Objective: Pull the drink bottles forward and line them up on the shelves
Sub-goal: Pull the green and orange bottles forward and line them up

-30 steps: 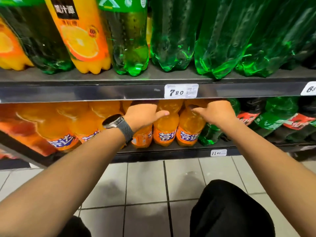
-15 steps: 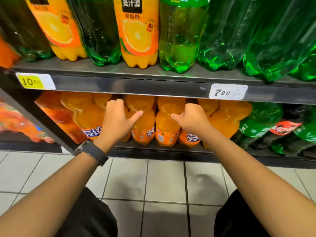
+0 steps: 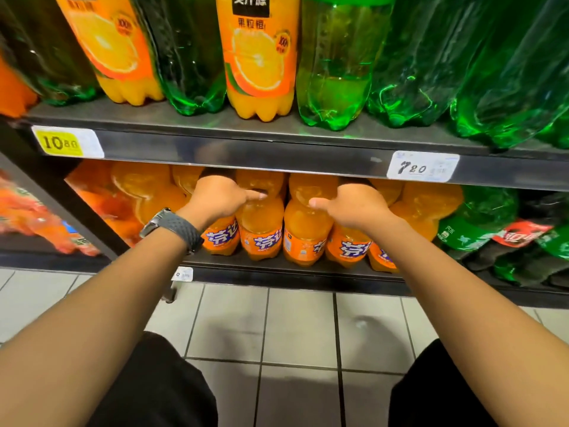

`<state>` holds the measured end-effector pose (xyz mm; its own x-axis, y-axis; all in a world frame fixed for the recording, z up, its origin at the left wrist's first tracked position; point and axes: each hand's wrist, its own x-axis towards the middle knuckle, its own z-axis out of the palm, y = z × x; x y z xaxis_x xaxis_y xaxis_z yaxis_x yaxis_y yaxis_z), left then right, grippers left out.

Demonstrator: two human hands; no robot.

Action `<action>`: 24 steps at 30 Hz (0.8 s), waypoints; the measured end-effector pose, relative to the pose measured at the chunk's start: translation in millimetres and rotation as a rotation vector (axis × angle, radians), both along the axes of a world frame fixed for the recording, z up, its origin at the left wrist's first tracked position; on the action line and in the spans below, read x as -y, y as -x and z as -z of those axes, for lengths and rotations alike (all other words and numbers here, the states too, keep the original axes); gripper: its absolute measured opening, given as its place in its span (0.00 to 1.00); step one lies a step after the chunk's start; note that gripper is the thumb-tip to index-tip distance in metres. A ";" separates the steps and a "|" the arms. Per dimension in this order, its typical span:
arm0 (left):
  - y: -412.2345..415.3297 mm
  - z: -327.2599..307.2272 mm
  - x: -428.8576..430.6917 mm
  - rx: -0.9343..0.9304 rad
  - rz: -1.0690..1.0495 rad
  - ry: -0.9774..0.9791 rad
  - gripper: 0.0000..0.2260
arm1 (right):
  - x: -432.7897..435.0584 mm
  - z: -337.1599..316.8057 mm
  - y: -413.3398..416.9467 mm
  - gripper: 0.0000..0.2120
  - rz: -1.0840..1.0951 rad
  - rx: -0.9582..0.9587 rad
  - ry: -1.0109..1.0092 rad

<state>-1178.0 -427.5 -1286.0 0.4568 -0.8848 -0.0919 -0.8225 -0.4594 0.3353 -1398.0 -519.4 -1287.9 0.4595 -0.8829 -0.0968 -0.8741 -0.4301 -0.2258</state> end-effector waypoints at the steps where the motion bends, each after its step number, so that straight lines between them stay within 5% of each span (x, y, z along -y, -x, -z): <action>1: -3.9 0.2 -2.1 -0.039 0.007 -0.006 0.16 | -1.6 0.1 -1.7 0.30 0.017 -0.003 0.009; 3: -9.4 -1.7 -0.9 0.007 0.072 -0.022 0.13 | -7.5 2.1 -10.3 0.32 0.057 -0.010 0.041; 5: -9.1 -2.8 -4.1 0.071 0.140 0.014 0.28 | -11.8 2.9 -16.8 0.33 0.069 -0.018 0.061; 7: -12.5 0.1 -12.7 0.190 0.191 0.119 0.30 | -14.6 0.1 -15.8 0.34 0.069 -0.025 0.057; 10: -28.2 -5.4 -35.3 0.426 0.153 0.292 0.25 | -28.5 1.4 -7.2 0.31 0.025 0.001 0.271; 14: -55.4 -1.0 -63.4 0.593 0.092 0.423 0.14 | -71.8 14.2 -19.5 0.15 -0.152 0.401 0.652; 18: -85.7 14.9 -78.8 0.448 -0.105 0.475 0.13 | -82.3 12.2 -61.7 0.14 -0.181 0.490 0.420; 21: -96.8 17.7 -80.5 0.396 -0.150 0.470 0.15 | -57.3 3.1 -93.1 0.25 0.011 0.212 0.048; 24: -105.9 16.7 -80.5 0.423 -0.236 0.489 0.15 | -38.9 -0.4 -103.6 0.27 -0.052 0.038 -0.099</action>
